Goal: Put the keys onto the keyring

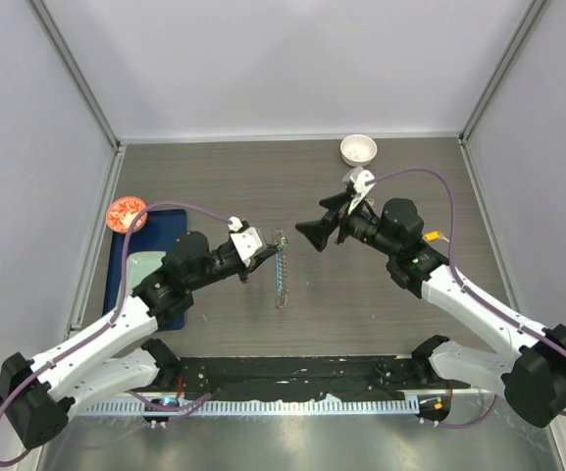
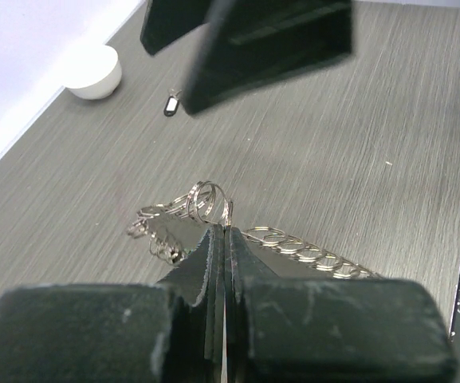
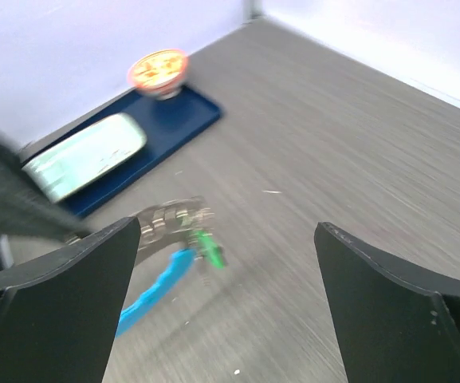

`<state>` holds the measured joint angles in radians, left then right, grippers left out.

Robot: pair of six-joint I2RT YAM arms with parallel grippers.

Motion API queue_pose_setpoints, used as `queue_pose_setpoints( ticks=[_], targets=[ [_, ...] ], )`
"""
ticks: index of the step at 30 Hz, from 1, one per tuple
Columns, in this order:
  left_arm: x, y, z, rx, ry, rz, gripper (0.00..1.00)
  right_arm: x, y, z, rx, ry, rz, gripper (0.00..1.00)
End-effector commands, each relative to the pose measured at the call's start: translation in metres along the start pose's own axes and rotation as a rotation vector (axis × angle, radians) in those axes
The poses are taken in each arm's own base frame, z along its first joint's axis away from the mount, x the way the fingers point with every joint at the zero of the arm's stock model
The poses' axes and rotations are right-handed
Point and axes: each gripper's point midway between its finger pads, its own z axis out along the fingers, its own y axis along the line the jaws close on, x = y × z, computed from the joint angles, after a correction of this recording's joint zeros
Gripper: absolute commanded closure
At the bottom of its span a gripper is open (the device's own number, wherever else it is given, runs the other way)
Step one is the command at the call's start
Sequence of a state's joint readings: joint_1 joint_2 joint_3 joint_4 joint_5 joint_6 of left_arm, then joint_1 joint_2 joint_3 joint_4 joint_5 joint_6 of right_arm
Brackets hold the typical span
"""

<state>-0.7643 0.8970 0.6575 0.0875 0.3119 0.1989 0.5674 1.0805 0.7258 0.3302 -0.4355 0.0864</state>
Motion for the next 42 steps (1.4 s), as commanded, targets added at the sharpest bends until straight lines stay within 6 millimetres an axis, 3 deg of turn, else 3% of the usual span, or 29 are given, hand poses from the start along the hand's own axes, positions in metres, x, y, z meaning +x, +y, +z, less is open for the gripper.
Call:
queue_pose_setpoints(
  ticks=[1, 8, 9, 10, 12, 14, 19, 21, 25, 26, 31, 37, 40, 42],
  targets=[
    [-0.016, 0.004, -0.009, -0.033, -0.051, -0.003, 1.00, -0.025, -0.060, -0.014, 0.400, -0.044, 0.142, 0.02],
    [-0.025, 0.015, -0.024, -0.104, -0.005, -0.054, 1.00, 0.006, -0.103, -0.046, 0.689, 0.051, 0.202, 0.03],
    [-0.019, 0.017, -0.028, -0.127, 0.034, -0.069, 1.00, 0.009, -0.113, -0.053, 0.738, 0.057, 0.204, 0.04],
    [-0.027, 0.020, -0.030, -0.139, 0.034, -0.074, 1.00, 0.010, -0.117, -0.055, 0.757, 0.064, 0.208, 0.05],
    [-0.016, 0.019, -0.034, -0.143, 0.106, -0.105, 1.00, 0.028, -0.127, -0.059, 0.802, 0.123, 0.220, 0.07],
    [-0.021, 0.022, -0.038, -0.156, 0.131, -0.120, 1.00, 0.041, -0.141, -0.064, 0.854, 0.158, 0.236, 0.09],
    [0.013, 0.029, -0.050, -0.221, 0.330, -0.171, 1.00, 0.064, -0.181, -0.078, 0.967, 0.202, 0.297, 0.12],
    [0.037, 0.032, -0.056, -0.235, 0.430, -0.201, 1.00, 0.075, -0.194, -0.082, 1.000, 0.225, 0.317, 0.14],
    [0.079, 0.018, -0.044, -0.167, 0.526, -0.310, 1.00, 0.084, -0.224, -0.100, 1.116, 0.229, 0.335, 0.17],
    [0.080, 0.009, -0.039, -0.109, 0.513, -0.336, 1.00, 0.084, -0.234, -0.109, 1.152, 0.221, 0.342, 0.18],
    [0.093, 0.008, -0.039, -0.097, 0.580, -0.358, 1.00, 0.102, -0.269, -0.137, 1.274, 0.238, 0.382, 0.22],
    [0.099, 0.020, -0.046, -0.171, 0.586, -0.311, 1.00, 0.114, -0.308, -0.166, 1.412, 0.226, 0.400, 0.30],
    [0.101, 0.025, -0.049, -0.197, 0.597, -0.297, 1.00, 0.121, -0.324, -0.176, 1.454, 0.227, 0.409, 0.37],
    [0.100, 0.026, -0.049, -0.204, 0.595, -0.288, 1.00, 0.128, -0.329, -0.172, 1.453, 0.245, 0.411, 0.40]
  ],
)
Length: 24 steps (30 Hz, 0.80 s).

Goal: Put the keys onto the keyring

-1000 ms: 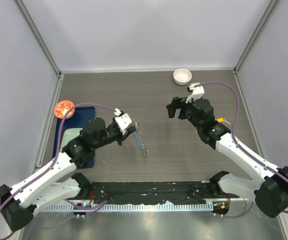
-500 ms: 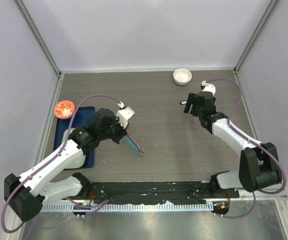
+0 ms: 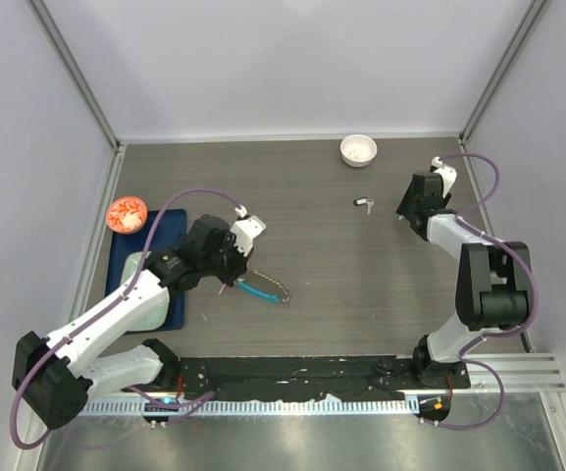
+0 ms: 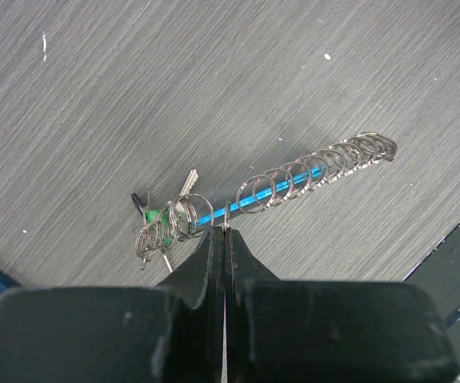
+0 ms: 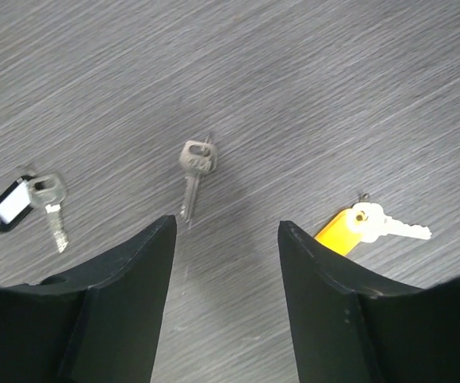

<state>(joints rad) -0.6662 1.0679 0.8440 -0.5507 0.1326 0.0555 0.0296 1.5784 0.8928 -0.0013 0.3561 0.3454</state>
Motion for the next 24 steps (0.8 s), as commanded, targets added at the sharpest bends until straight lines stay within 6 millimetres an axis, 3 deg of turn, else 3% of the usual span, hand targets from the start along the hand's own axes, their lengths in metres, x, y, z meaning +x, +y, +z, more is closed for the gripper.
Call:
queue_pose_setpoints(
  ticks=[1, 9, 17, 24],
  targets=[
    [-0.011, 0.009, -0.008, -0.051, -0.053, 0.012, 1.00, -0.040, -0.007, 0.018, 0.039, -0.095, 0.065, 0.45],
    [-0.015, 0.010, -0.012, -0.063, -0.082, 0.023, 1.00, -0.035, 0.002, 0.049, 0.050, -0.057, 0.053, 0.66],
    [-0.015, 0.010, -0.012, -0.062, -0.081, 0.026, 1.00, -0.038, 0.015, 0.062, 0.017, -0.033, 0.051, 0.66],
    [-0.014, 0.010, -0.011, -0.057, -0.078, 0.025, 1.00, -0.024, 0.019, 0.071, 0.010, 0.021, 0.045, 0.67]
  ],
)
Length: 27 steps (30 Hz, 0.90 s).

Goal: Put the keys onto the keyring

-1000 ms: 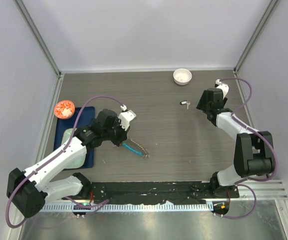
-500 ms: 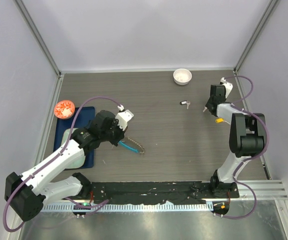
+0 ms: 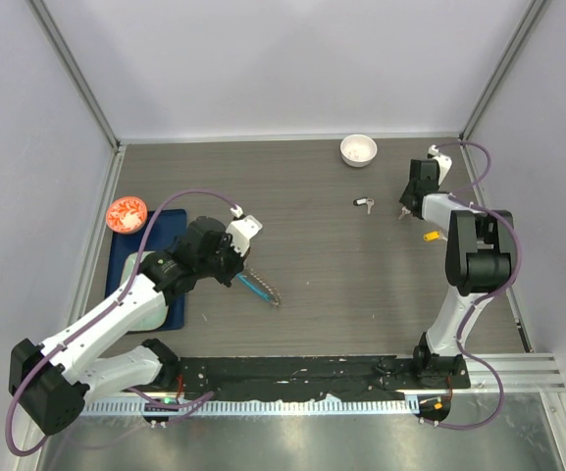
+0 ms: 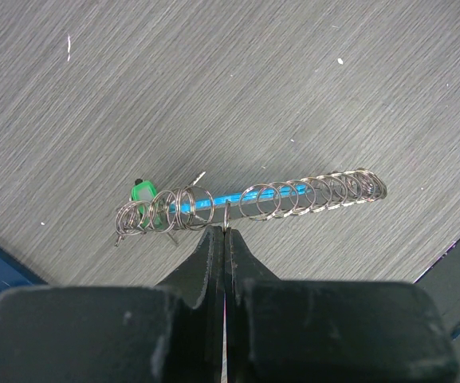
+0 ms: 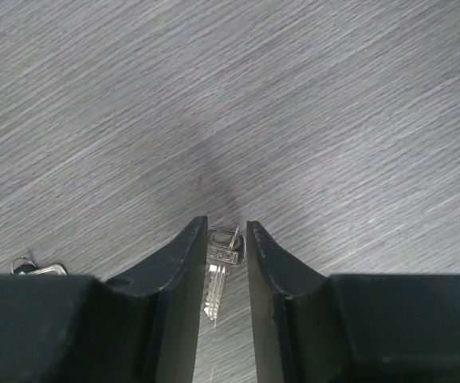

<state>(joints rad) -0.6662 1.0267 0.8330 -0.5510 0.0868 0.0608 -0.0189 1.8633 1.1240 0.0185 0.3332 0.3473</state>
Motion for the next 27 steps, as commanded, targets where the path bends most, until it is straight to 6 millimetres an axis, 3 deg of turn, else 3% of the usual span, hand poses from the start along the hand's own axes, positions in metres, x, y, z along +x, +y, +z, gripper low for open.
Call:
queue_pose_setpoints(
  ticks=[1, 9, 27],
  targets=[
    [-0.013, 0.002, -0.003, -0.004, -0.057, 0.017, 1.00, -0.010, 0.009, 0.004, -0.018, -0.007, 0.025, 0.69],
    [-0.014, 0.001, -0.004, 0.000, -0.061, 0.018, 1.00, 0.003, 0.007, 0.009, -0.001, 0.042, 0.008, 0.73],
    [-0.013, -0.001, -0.004, 0.009, -0.062, 0.019, 1.00, 0.008, 0.002, 0.008, 0.018, 0.065, -0.013, 0.81]
  ],
)
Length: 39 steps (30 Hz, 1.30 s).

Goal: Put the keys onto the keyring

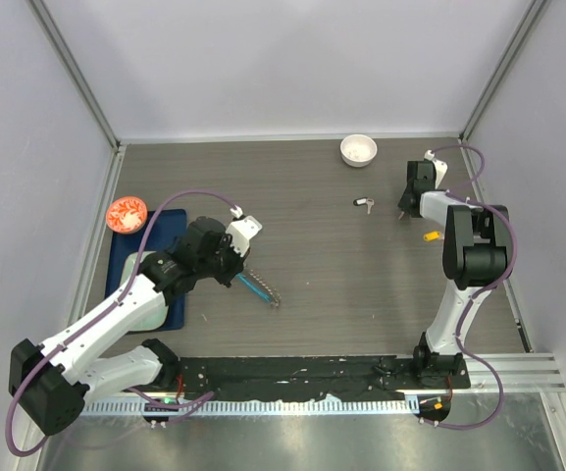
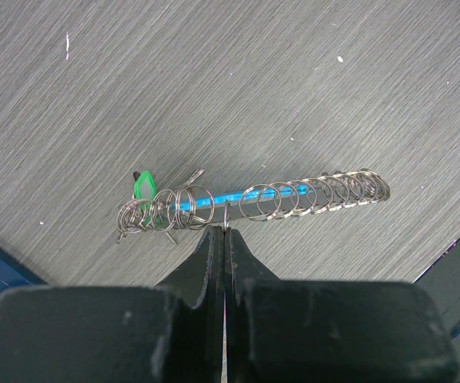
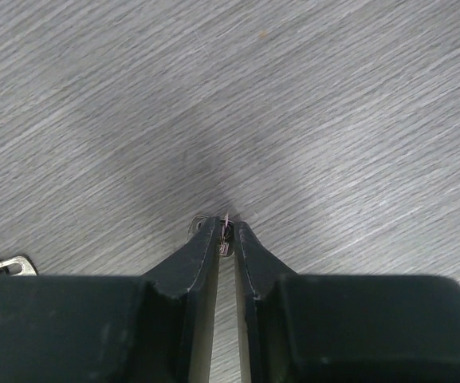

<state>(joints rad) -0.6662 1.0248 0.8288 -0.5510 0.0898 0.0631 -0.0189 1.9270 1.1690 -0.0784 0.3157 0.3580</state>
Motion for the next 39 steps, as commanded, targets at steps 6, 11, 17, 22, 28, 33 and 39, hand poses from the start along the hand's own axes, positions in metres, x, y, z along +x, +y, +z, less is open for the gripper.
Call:
queue_pose_setpoints(
  ticks=[6, 11, 17, 22, 28, 33, 39],
  targets=[
    [-0.015, 0.000, -0.004, 0.006, -0.065, 0.017, 1.00, -0.018, 0.004, -0.003, -0.003, -0.041, 0.008, 0.86],
    [-0.015, -0.001, -0.004, 0.008, -0.067, 0.017, 1.00, -0.015, 0.002, -0.005, -0.003, -0.037, 0.006, 0.95],
    [-0.016, -0.001, -0.005, 0.011, -0.072, 0.018, 1.00, -0.020, 0.007, -0.023, -0.036, -0.054, -0.017, 0.99],
    [-0.019, -0.004, -0.006, 0.028, -0.091, 0.036, 1.00, -0.016, 0.031, -0.054, -0.114, -0.065, -0.100, 0.99],
    [-0.025, -0.010, -0.013, 0.065, -0.153, 0.095, 1.00, 0.018, 0.091, -0.111, -0.294, -0.087, -0.370, 0.99],
    [-0.030, -0.016, -0.018, 0.102, -0.207, 0.166, 1.00, 0.035, 0.144, -0.184, -0.536, -0.204, -0.521, 0.99],
    [-0.039, -0.021, -0.019, 0.132, -0.250, 0.243, 1.00, 0.075, 0.186, -0.270, -0.871, -0.361, -0.736, 0.99]
  ],
)
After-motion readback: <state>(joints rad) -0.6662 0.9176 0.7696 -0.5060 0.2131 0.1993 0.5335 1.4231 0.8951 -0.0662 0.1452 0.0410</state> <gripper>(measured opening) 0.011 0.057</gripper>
